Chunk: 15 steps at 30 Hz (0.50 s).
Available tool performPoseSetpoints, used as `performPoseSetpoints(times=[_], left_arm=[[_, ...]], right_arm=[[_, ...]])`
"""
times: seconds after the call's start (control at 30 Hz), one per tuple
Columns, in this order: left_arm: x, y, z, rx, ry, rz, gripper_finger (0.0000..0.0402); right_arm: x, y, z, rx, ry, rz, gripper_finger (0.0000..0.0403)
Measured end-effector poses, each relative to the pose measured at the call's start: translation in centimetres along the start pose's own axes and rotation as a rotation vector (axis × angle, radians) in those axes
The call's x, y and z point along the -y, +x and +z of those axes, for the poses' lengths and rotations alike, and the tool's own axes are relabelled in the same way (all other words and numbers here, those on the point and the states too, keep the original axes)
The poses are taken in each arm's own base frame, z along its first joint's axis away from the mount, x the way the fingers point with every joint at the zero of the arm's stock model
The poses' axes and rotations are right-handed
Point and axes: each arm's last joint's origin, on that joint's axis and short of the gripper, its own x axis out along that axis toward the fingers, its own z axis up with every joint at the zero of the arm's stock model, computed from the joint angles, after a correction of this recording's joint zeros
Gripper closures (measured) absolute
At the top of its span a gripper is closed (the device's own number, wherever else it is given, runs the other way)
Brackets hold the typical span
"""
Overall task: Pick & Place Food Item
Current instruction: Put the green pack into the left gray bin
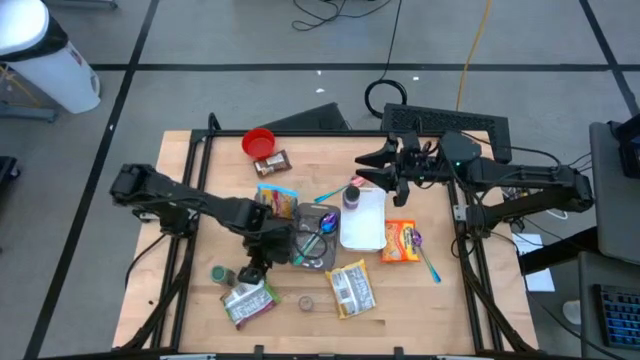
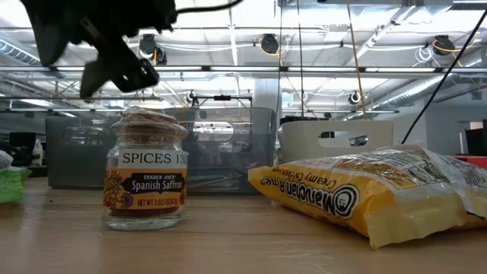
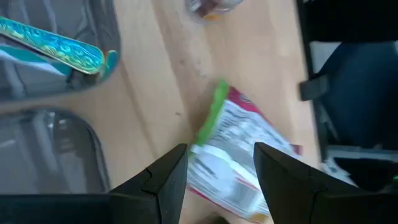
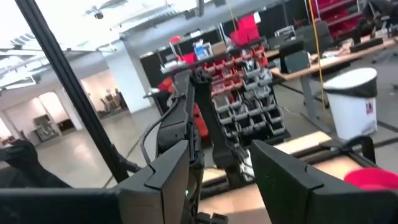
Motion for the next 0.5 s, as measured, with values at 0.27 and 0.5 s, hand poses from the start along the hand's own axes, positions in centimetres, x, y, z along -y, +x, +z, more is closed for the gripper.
performPoseSetpoints(times=[0.27,0.5], left_arm=[[-0.9,2.5,0.4,-0.080,0.009,-0.004,0.0211],[-0.4,3.8,0.3,-0.120,0.101,-0.006,0.0211]], right_arm=[[0.2,0.0,-0.3,-0.026,0.003,-0.024,0.0238],[0.3,0.0,-0.5,-0.041,0.004,-0.045,0.0238]])
